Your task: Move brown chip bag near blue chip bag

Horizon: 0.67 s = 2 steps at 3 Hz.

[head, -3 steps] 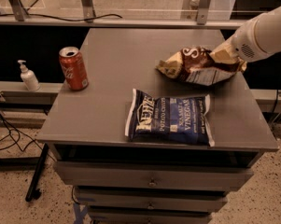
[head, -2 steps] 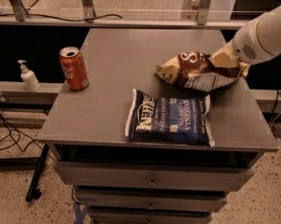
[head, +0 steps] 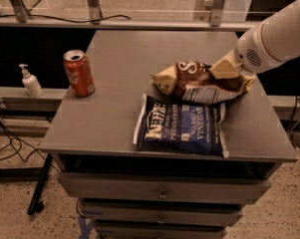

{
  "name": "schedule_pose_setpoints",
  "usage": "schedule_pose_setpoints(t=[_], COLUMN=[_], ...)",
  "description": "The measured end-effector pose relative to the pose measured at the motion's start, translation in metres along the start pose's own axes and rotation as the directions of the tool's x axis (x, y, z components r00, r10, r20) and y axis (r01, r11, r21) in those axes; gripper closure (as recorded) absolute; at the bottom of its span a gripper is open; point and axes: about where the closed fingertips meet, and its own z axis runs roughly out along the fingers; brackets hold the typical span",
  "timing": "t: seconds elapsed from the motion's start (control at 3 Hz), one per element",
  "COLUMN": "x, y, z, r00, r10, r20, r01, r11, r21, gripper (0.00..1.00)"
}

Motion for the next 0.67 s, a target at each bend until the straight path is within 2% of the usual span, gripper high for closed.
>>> schedule_pose_setpoints(t=[0.67], x=[-0.008], y=[0.034], z=[0.021], r00=[0.998], r10=[0.042], r20=[0.045], r01=[-0.039], r11=[0.9977], r21=[-0.054], gripper=[0.12])
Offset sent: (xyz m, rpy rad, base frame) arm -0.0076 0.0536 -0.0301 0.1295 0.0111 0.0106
